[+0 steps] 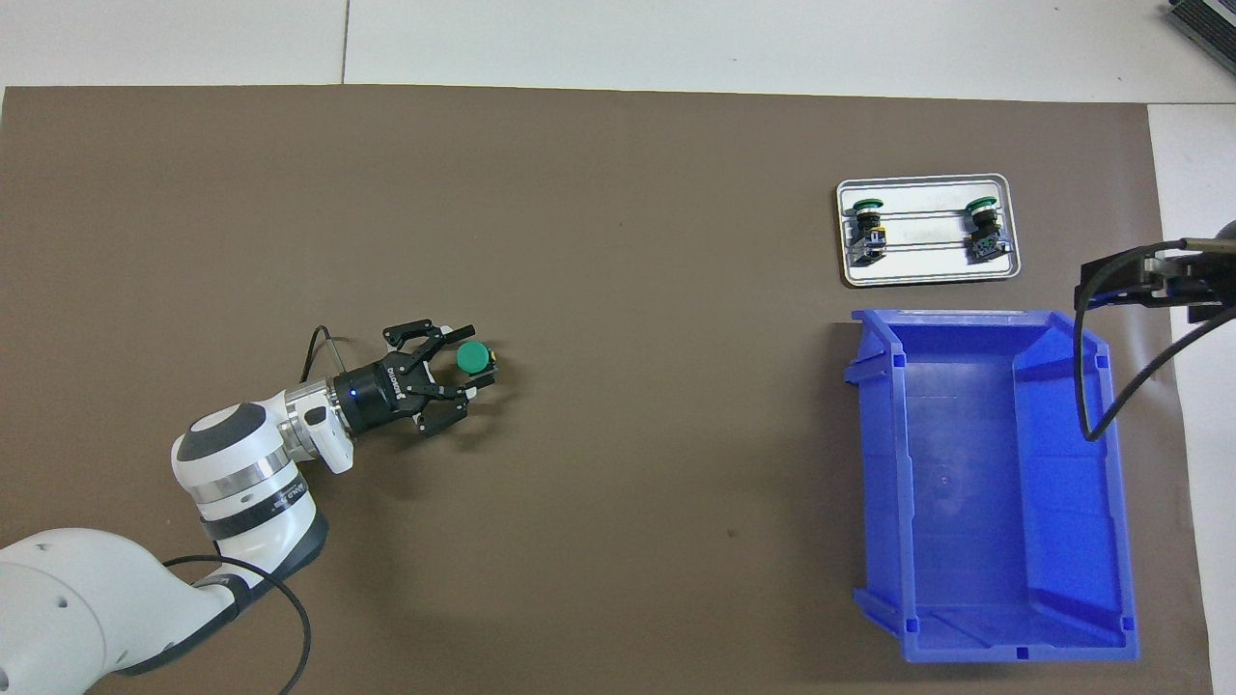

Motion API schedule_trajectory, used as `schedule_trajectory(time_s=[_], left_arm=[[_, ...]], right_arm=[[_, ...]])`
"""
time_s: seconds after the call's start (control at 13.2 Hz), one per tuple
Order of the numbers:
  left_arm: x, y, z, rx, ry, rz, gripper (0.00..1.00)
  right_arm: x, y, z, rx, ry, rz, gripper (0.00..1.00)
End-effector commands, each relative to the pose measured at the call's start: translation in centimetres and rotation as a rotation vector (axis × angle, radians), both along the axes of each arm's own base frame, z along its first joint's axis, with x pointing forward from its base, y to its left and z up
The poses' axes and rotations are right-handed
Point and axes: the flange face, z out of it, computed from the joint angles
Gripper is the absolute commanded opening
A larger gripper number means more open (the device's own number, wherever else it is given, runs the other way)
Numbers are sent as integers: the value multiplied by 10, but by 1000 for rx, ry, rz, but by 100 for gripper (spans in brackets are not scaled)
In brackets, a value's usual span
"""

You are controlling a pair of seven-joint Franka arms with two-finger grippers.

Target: Place and press button with both arms

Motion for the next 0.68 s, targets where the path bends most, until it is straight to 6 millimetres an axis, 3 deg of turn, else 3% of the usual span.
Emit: schedule_trajectory(time_s=[0.0,0.3,0.6], left_arm=[[-4,-1,-4,30,-5,4,100],[0,-3,1,17,-12,1,100],[21,-9,33,-55,66,10,100]], right_arm=[[-2,-3,1,22,0,12,100],[-2,-3,1,22,0,12,100],[-2,-3,1,22,0,12,100]])
